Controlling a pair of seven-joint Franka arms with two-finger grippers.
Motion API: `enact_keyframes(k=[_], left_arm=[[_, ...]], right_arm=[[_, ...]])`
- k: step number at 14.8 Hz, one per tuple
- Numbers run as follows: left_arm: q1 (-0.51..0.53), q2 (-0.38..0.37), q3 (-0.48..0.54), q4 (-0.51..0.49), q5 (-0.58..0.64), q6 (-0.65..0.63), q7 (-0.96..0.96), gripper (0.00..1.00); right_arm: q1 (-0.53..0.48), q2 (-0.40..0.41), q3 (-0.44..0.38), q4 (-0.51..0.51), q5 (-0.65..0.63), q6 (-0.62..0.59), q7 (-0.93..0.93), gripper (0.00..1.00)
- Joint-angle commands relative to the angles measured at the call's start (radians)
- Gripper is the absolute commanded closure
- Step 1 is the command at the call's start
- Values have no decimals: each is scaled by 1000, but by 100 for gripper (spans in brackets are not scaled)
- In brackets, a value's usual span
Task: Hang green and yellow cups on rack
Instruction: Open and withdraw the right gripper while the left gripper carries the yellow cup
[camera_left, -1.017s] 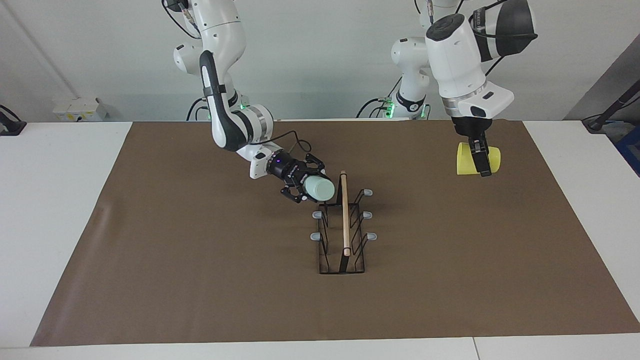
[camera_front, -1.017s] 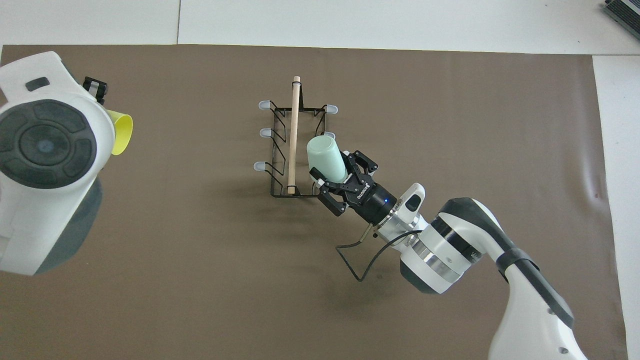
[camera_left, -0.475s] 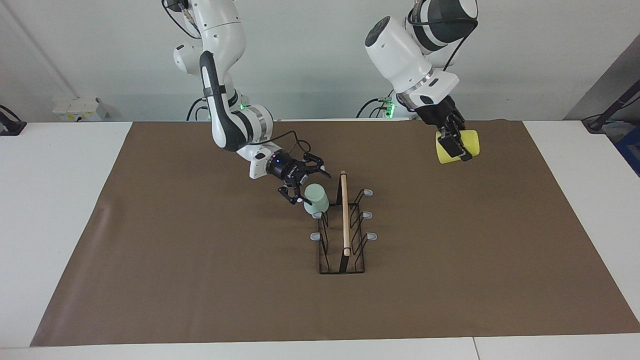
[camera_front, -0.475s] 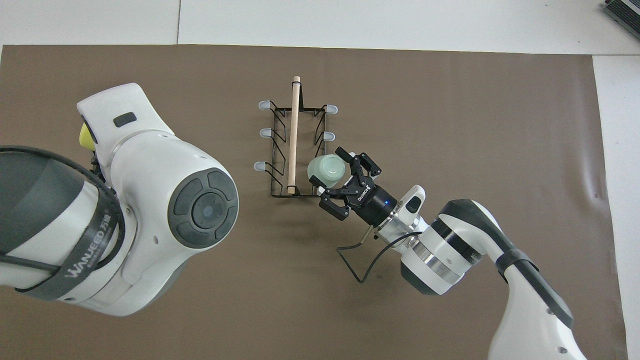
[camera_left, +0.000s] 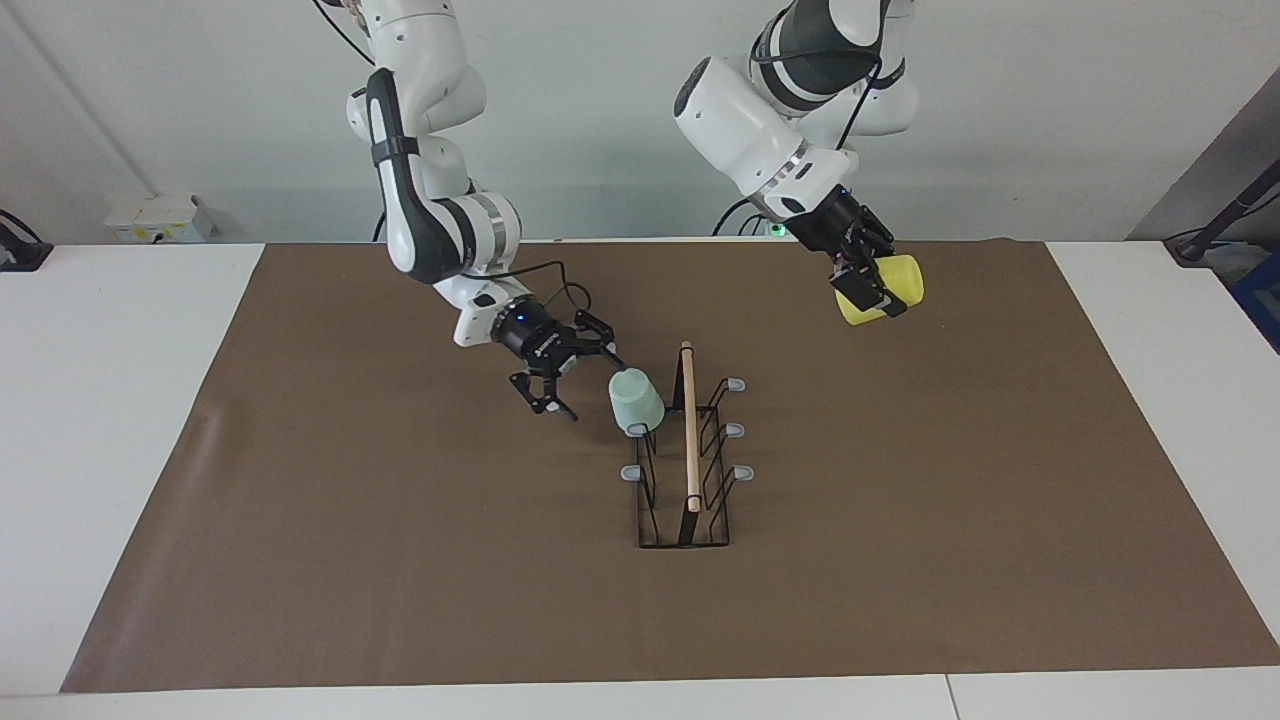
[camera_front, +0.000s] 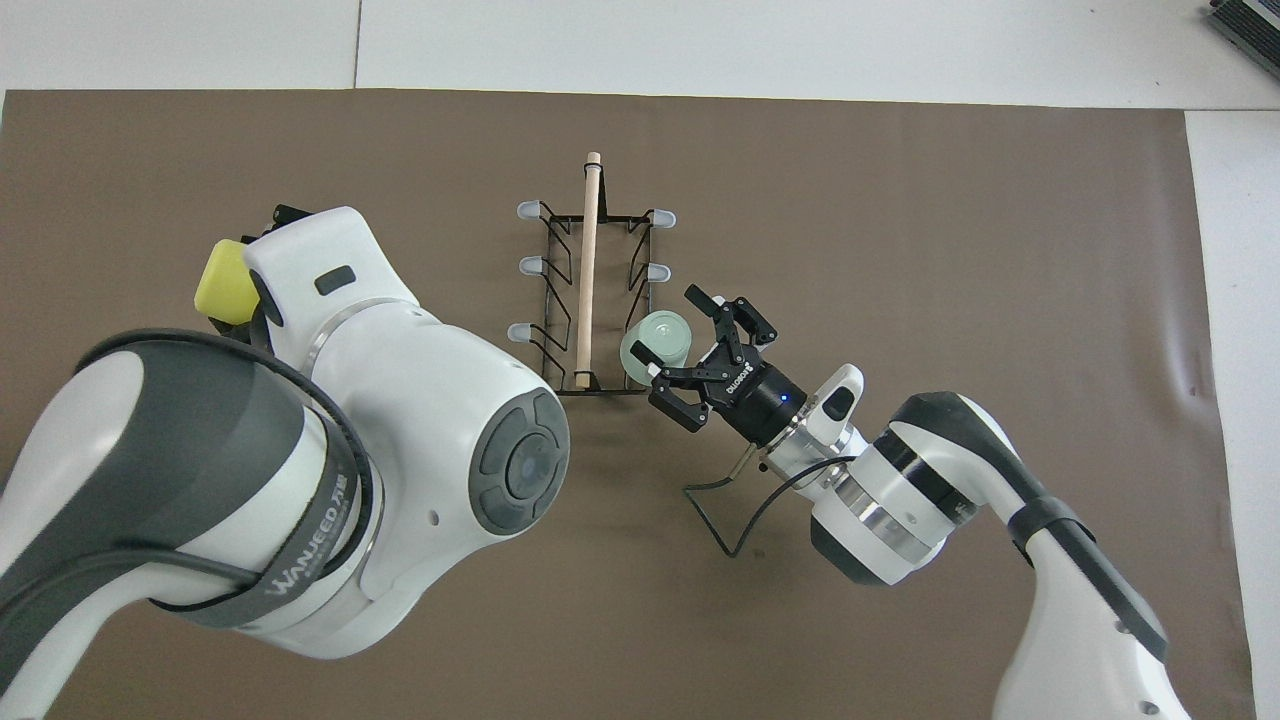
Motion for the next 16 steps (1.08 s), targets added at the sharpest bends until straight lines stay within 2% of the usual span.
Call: enact_keyframes(k=[1, 3, 4, 6, 8, 10, 14, 16], left_arm=[[-8, 42, -38, 4, 58, -50, -42, 100], [-14, 55, -60, 4, 60, -61, -48, 100], [-20, 91, -71, 5, 85, -100, -74, 100], [-26, 178, -126, 60, 144, -182, -107, 100], [-75, 307, -143, 155, 229, -290, -126, 100], [-116, 387, -144, 173, 297, -347, -173, 100], [-182, 467, -144, 215, 319, -380, -238, 100], [-190, 478, -144, 215, 322, -378, -264, 100]], right_arm=[[-71, -42, 13, 5, -95, 49, 38, 0], [-138, -44, 14, 25, -275, 61, 69, 0], [-171, -42, 14, 33, -367, 60, 86, 0], [-235, -42, 13, 50, -565, 60, 128, 0], [-293, -39, 13, 70, -769, 58, 184, 0], [-341, -35, 11, 100, -942, 57, 239, 0], [-418, -29, 10, 168, -1345, 58, 423, 0], [-444, -29, 10, 199, -1533, 57, 539, 0]])
